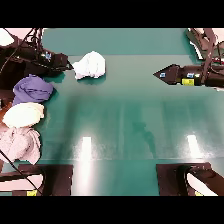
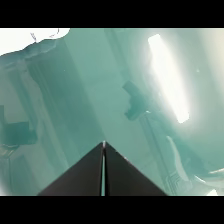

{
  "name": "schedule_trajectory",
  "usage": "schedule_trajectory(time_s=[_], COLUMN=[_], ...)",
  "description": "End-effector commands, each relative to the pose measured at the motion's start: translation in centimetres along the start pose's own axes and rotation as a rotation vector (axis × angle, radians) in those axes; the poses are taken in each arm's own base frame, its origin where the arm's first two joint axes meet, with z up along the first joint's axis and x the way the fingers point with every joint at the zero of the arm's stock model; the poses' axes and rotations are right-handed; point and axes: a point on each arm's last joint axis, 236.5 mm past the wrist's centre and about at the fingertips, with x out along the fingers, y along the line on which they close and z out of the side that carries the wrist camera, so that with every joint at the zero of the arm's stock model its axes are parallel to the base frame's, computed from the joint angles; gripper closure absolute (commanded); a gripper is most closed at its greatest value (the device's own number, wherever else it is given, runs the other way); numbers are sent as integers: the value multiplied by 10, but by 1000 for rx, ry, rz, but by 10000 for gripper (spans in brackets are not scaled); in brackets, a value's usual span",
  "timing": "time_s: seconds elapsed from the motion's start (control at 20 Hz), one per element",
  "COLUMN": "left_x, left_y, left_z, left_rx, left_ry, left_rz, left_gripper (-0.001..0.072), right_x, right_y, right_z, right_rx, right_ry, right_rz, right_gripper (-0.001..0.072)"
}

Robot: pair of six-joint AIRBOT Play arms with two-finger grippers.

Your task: Fold the shirts.

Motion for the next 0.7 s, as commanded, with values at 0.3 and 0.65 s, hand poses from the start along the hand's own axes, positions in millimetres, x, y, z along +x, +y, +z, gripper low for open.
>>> schedule_trajectory(time_s=[0.3, 0.65], left_x=[1, 0], left_y=[0, -1], left_z=[0, 6], left_rx=[-1, -5], left_ry=[1, -26], left_rz=[-1, -6], left_gripper=[683, 683], right_x=[2, 2], right_y=[-1, -3], right_z=[-1, 10], right_rx=[3, 5], right_ry=[4, -41], right_rz=[-1, -9], right_gripper=[694, 694])
